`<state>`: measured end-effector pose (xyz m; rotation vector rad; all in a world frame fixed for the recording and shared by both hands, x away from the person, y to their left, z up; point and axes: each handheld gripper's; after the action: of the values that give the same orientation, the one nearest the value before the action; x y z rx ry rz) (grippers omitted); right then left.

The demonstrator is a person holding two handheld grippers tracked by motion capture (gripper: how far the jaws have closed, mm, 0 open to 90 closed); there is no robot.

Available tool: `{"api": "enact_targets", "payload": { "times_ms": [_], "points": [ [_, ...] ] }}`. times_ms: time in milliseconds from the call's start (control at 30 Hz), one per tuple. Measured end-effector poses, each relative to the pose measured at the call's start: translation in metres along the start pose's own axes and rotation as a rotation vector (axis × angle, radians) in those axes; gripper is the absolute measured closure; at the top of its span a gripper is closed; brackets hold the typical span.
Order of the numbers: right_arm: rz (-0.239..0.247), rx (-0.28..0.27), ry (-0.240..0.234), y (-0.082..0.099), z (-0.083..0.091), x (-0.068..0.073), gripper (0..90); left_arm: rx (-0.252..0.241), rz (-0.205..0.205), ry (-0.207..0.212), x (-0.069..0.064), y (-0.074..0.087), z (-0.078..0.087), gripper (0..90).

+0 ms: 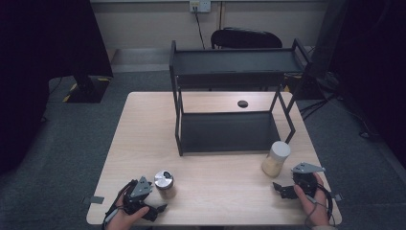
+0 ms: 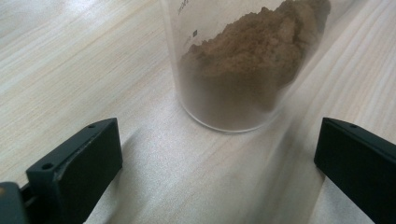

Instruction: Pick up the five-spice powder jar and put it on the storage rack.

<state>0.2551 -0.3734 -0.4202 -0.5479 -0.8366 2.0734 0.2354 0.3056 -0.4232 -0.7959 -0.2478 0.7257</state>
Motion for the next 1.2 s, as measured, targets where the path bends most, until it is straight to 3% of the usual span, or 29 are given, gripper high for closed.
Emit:
{"api": "enact_targets", "payload": {
  "times_ms": [467,767,1200],
  "points": [
    [0.001,-0.001,0.0,0.0001,-0.0001,0.0,0.0,-0.002,0.014,-0.006,0.0,0.0018,0.0027,0.4],
    [-0.002,0.0,0.003,-0.0006,-0.0007,0.0005,0.0,-0.045,0.071,0.019,0.0042,0.0041,0.008,1.6],
    [-0.002,0.0,0.003,-0.0005,-0.0007,0.0005,0.0,-0.072,0.079,0.027,0.0033,-0.0015,0.0036,1.7]
  ]
}}
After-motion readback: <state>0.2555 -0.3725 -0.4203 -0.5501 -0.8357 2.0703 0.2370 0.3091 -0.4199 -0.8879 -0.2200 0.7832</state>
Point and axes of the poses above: each handheld gripper's, and its own axes: z roughly backward along the jaws, y roughly out of its underside, x roughly to its left, and after that the axes turned 5 degrees about z, right-handed
